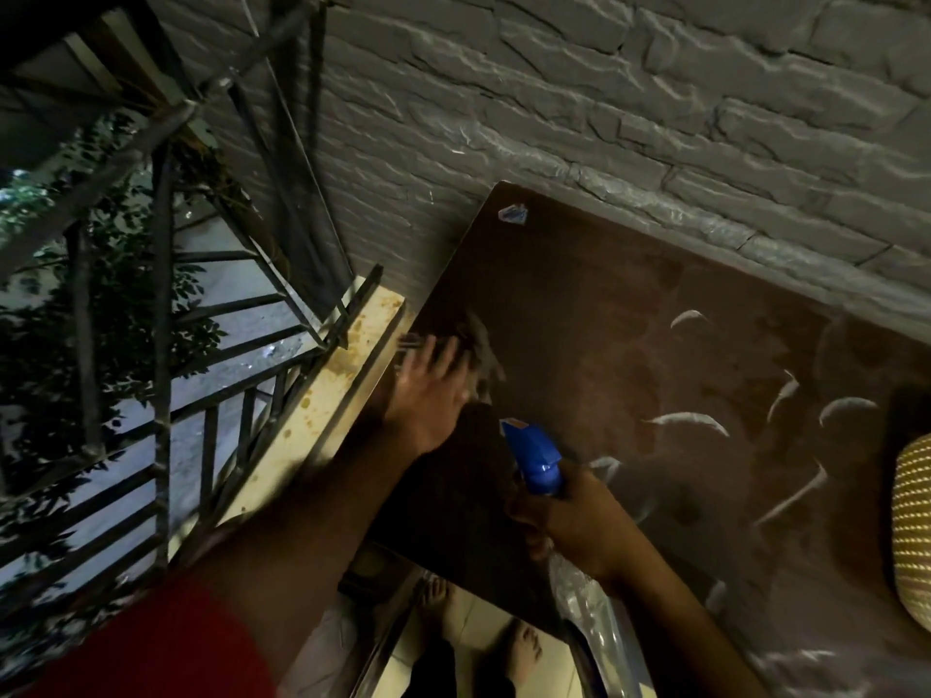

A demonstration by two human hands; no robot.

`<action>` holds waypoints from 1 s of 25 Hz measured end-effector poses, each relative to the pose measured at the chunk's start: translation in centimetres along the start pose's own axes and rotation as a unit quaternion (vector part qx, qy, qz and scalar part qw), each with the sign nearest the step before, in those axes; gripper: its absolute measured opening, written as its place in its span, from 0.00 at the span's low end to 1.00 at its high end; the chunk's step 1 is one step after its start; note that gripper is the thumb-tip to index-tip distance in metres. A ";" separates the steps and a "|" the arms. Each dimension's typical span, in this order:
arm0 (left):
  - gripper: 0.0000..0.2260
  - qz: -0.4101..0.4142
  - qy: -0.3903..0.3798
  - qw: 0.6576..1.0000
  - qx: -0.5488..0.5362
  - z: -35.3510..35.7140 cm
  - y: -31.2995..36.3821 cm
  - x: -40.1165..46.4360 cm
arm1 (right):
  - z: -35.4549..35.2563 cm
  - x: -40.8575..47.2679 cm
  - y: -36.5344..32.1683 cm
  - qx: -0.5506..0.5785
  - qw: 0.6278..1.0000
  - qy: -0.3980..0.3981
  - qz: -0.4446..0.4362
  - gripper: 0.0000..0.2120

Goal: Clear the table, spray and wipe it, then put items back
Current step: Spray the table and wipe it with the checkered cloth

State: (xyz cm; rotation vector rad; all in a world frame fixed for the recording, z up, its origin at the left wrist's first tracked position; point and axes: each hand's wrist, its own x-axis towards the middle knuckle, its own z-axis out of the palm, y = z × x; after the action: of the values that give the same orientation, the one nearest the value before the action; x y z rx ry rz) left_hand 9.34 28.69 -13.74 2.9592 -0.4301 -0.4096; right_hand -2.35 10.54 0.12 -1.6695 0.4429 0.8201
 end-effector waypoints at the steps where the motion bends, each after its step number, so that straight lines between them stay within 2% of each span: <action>1: 0.25 0.092 0.007 0.995 0.023 1.5 1.0 -2.4 | 0.2 0.0 -0.1 0.009 1.000 -0.002 -0.010 0.13; 2: 0.24 0.196 0.008 0.979 0.048 2.7 0.6 -5.1 | 0.2 0.0 -0.2 0.023 0.999 -0.003 -0.022 0.12; 3: 0.24 0.252 -0.010 0.967 0.044 2.5 -1.1 -7.1 | 0.2 0.0 -0.3 0.033 0.999 -0.007 -0.028 0.10; 4: 0.24 0.273 -0.013 0.961 0.036 2.4 -3.1 -6.9 | 0.2 0.0 -0.5 0.035 0.999 -0.011 -0.028 0.08; 5: 0.25 0.257 -0.010 0.966 0.039 1.8 -4.3 -5.2 | 0.1 0.1 -0.7 0.033 0.999 -0.010 -0.026 0.09; 7: 0.25 0.098 0.002 0.995 0.002 -0.4 -4.3 0.3 | 0.3 0.6 -0.7 0.014 1.000 -0.006 -0.017 0.12; 8: 0.25 0.014 0.003 1.000 -0.020 -1.4 -3.4 3.1 | 0.6 0.9 -0.5 0.004 1.000 -0.004 -0.016 0.13; 9: 0.25 -0.028 -0.012 0.999 -0.021 -1.9 -2.4 4.5 | 0.8 1.2 -0.4 -0.002 1.000 -0.002 -0.017 0.14; 10: 0.25 -0.029 -0.017 0.999 -0.017 -1.3 -1.7 4.1 | 1.0 1.3 -0.3 -0.005 1.000 -0.002 -0.018 0.14; 13: 0.25 0.118 0.007 0.993 0.028 2.5 -2.1 -5.2 | 1.0 0.9 -0.7 0.007 1.000 -0.002 -0.027 0.10; 15: 0.25 0.177 0.021 0.984 0.011 3.2 -4.6 -9.9 | 1.3 0.6 -1.2 0.007 0.999 -0.008 -0.038 0.07; 17: 0.26 0.163 0.016 0.986 0.011 2.8 -6.3 -6.4 | 1.7 0.9 -1.5 0.004 0.999 -0.008 -0.042 0.09; 20: 0.25 0.039 -0.009 0.999 0.006 -0.4 -5.0 2.9 | 2.7 1.8 -1.5 -0.004 1.000 0.006 -0.031 0.12; 22: 0.26 0.010 -0.018 1.000 0.022 -0.3 -3.6 3.2 | 3.3 1.9 -1.6 0.023 0.999 0.014 -0.032 0.11; 25: 0.25 0.163 -0.001 0.985 0.063 2.6 -3.8 -5.8 | 3.5 1.2 -1.8 0.055 0.998 0.014 -0.033 0.09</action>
State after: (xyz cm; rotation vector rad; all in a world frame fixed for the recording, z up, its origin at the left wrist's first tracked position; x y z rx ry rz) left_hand 4.27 33.76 -15.40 2.9265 -0.9566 -0.3563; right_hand -1.33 14.46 0.17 -1.5863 0.4421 0.7132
